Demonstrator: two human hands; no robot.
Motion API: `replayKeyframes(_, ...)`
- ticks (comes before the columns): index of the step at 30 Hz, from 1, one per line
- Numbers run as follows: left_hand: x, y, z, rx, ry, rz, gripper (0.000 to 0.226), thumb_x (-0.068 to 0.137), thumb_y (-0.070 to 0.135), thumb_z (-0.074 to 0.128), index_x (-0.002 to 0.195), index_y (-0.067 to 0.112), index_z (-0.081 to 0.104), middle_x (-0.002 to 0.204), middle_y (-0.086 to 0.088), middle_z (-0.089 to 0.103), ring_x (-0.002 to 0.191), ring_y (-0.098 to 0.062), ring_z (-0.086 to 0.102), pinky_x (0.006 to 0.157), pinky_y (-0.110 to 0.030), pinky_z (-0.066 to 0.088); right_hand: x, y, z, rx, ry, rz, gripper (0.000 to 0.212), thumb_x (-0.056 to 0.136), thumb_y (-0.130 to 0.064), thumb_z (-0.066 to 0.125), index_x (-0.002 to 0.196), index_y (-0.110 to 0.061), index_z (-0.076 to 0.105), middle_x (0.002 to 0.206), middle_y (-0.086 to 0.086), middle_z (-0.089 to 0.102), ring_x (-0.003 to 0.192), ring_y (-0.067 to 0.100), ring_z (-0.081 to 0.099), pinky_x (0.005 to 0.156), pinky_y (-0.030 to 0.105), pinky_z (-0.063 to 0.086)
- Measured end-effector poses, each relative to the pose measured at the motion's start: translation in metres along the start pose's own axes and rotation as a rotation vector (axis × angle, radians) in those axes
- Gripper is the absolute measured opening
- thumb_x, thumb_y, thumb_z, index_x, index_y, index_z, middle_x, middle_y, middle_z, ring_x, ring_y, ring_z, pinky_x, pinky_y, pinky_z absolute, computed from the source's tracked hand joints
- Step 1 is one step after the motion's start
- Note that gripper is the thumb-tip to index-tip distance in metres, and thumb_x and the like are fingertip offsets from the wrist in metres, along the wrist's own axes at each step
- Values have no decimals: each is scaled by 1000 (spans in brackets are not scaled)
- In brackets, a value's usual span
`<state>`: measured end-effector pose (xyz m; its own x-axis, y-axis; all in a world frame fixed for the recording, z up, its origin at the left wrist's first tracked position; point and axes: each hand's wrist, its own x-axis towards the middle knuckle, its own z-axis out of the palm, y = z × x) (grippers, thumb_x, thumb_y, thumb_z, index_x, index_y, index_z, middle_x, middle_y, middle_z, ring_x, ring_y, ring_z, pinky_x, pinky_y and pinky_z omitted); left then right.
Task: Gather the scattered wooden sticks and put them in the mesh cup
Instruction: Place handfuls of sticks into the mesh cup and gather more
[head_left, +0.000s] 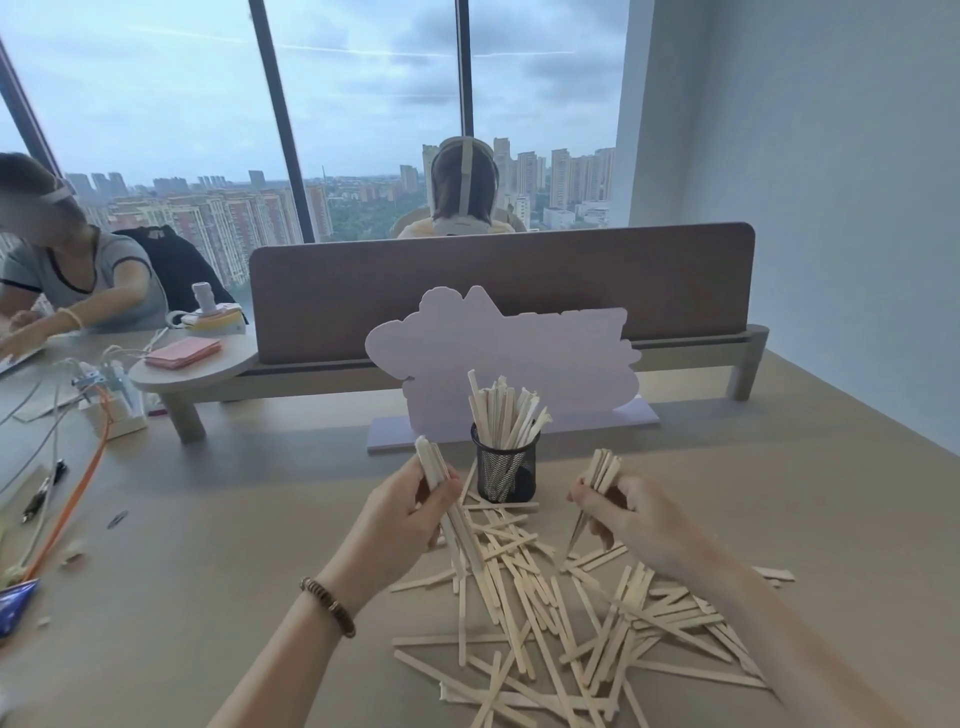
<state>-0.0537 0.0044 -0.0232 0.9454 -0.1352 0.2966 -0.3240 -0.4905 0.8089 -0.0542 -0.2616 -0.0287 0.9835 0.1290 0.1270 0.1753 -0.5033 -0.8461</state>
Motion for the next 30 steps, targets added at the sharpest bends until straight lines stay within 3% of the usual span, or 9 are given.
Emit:
replayKeyframes(4, 11, 9, 0, -22, -9, -32, 14, 99, 30, 52, 89, 22, 58, 70, -3, 66, 60, -22, 65, 70, -46, 57, 3, -14, -2, 28, -4, -71, 9, 96, -26, 63, 91, -19, 68, 66, 2, 70, 58, 15, 67, 65, 30, 57)
replayKeyframes(9, 42, 24, 5, -95, 82, -47, 16, 99, 27, 53, 94, 13, 60, 82, -7, 71, 65, -19, 73, 78, -51, 57, 31, -28, -7, 65, 220, -80, 16, 90, -26, 71, 86, -11, 70, 67, 4, 75, 59, 18, 73, 70, 33, 60)
replayKeyframes(15, 87, 32, 2, -201, 256, -49, 18, 98, 21, 56, 98, 4, 61, 87, -15, 71, 65, -22, 74, 75, -48, 59, 79, -45, -10, 176, 397, -53, 18, 90, -20, 71, 82, -4, 72, 68, 5, 76, 55, 12, 73, 56, 12, 53)
replayKeyframes(17, 101, 28, 4, -163, 243, -55, 18, 98, 23, 55, 97, 6, 60, 86, -15, 70, 62, -17, 73, 72, -43, 58, 98, -45, -7, 135, 419, -54, 20, 90, -21, 70, 79, -4, 71, 66, 4, 75, 54, 12, 73, 56, 14, 55)
replayKeyframes(20, 119, 14, 10, -100, 210, -98, 21, 98, 24, 55, 97, 3, 59, 89, -23, 68, 61, -15, 72, 71, -43, 59, 122, -38, 2, 74, 341, -23, 20, 90, -19, 69, 80, -2, 68, 67, 6, 75, 54, 13, 73, 62, 31, 61)
replayKeyframes(23, 131, -8, 16, -21, 182, -114, 28, 96, 28, 57, 92, 1, 58, 85, -24, 68, 62, -19, 72, 68, -47, 60, 138, -25, 10, -137, 287, -12, 30, 89, -26, 70, 73, -1, 64, 62, 3, 70, 49, 5, 65, 53, 19, 49)
replayKeyframes(26, 135, -27, 24, 69, 146, -106, 31, 93, 37, 59, 86, 6, 59, 73, -14, 68, 67, -31, 67, 66, -48, 58, 142, -14, 18, -314, 290, -36, 38, 88, -35, 72, 62, -12, 53, 60, 0, 57, 54, 11, 53, 48, 18, 37)
replayKeyframes(28, 135, -32, 30, 112, 115, -96, 26, 92, 37, 60, 89, 11, 61, 74, -4, 65, 70, -26, 63, 67, -41, 55, 143, -8, 23, -295, 290, -64, 34, 84, -33, 77, 68, -18, 51, 66, -3, 55, 57, 8, 51, 52, 14, 40)
replayKeyframes(30, 136, -35, 35, 145, 113, -61, 23, 90, 38, 62, 100, 17, 58, 85, 1, 64, 77, -19, 62, 72, -39, 55, 141, -4, 25, -237, 306, -93, 33, 81, -33, 80, 98, -19, 56, 85, -7, 57, 71, 5, 56, 61, 9, 41)
